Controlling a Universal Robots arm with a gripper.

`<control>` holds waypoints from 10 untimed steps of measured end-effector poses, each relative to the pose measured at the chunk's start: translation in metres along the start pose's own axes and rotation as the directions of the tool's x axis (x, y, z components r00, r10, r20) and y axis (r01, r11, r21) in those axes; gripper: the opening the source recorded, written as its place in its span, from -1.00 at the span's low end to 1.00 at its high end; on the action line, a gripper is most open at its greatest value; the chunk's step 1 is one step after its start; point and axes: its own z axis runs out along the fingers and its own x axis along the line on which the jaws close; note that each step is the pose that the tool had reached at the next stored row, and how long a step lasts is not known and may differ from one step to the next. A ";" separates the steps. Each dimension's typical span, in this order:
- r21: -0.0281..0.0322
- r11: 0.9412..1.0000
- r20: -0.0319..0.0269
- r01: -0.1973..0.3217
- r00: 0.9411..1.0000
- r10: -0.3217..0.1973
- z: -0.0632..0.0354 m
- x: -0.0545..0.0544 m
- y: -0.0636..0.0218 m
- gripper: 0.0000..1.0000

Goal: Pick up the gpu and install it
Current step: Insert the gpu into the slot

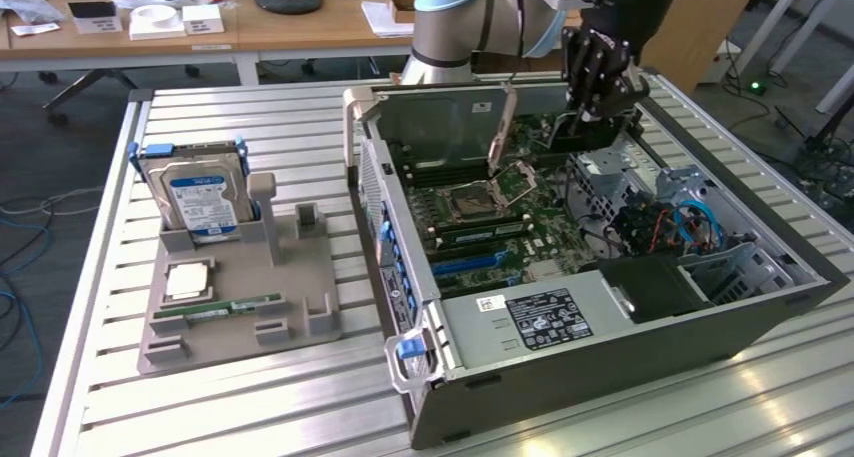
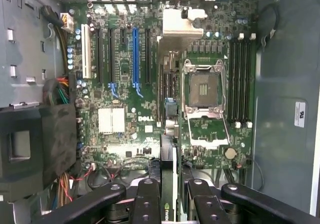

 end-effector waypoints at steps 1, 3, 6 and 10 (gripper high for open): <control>0.000 1.000 0.000 0.001 1.000 -0.001 0.0008 0.000 0.0013 -0.48; -0.001 1.000 0.000 0.002 1.000 -0.002 0.0026 0.000 0.0035 -0.48; -0.002 1.000 0.000 0.004 1.000 -0.004 0.0076 0.001 0.0060 -0.48; -0.004 1.000 0.000 0.006 1.000 -0.006 0.0148 0.001 0.0087 -0.48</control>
